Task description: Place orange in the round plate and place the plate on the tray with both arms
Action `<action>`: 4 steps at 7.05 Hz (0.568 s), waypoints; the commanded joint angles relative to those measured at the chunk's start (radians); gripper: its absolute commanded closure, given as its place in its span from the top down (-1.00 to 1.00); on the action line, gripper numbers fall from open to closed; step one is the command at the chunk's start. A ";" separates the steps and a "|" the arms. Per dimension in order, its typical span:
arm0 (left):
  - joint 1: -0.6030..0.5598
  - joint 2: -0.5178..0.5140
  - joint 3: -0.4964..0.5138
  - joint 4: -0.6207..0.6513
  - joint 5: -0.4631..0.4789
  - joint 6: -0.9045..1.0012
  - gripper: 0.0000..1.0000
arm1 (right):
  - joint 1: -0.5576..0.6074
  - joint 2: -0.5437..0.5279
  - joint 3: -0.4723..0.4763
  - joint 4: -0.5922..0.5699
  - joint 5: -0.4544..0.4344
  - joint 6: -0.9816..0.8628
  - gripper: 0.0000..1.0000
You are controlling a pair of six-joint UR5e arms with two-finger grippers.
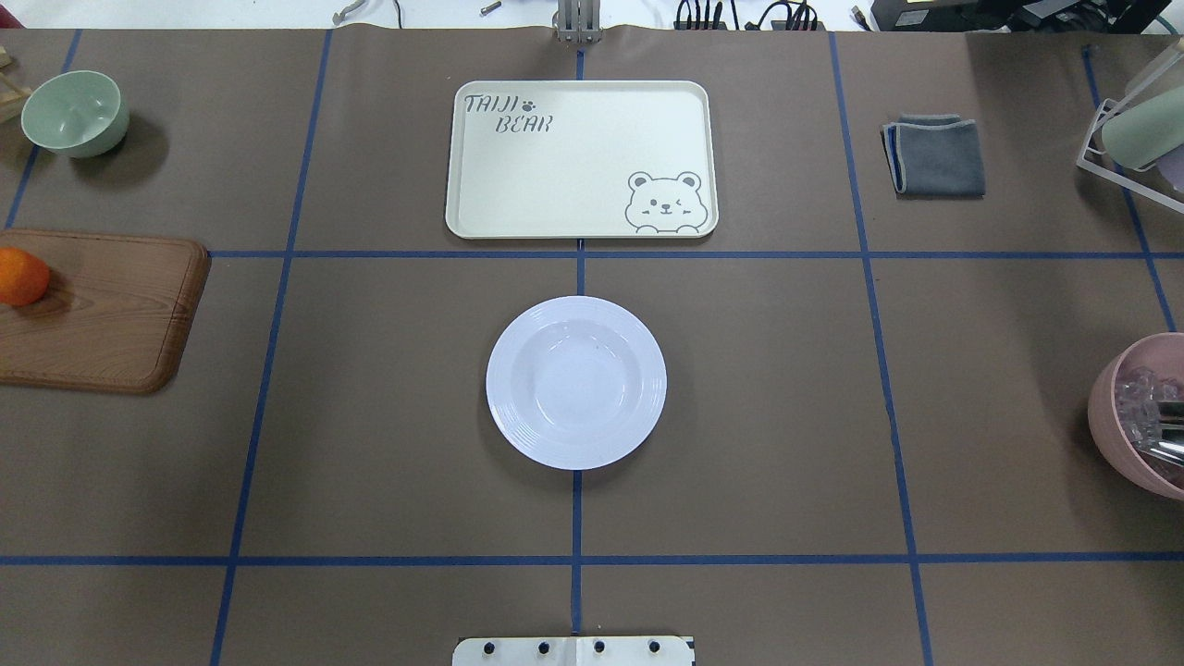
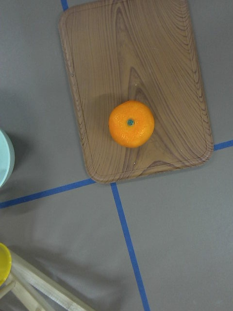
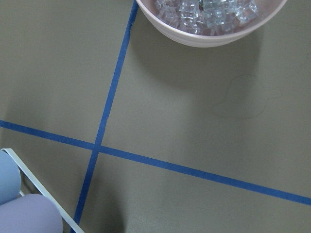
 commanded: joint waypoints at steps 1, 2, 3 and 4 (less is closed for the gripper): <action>0.003 0.021 -0.026 -0.055 -0.003 -0.038 0.96 | 0.000 -0.014 -0.003 0.020 -0.001 0.006 1.00; 0.006 0.027 -0.016 -0.074 -0.003 -0.044 0.96 | 0.000 -0.014 -0.003 0.020 -0.001 0.008 1.00; 0.006 0.051 -0.020 -0.079 -0.005 -0.038 0.96 | 0.000 -0.012 0.001 0.020 0.001 0.010 1.00; 0.006 0.058 -0.019 -0.077 -0.005 -0.070 0.96 | 0.000 -0.011 0.001 0.020 0.001 0.010 1.00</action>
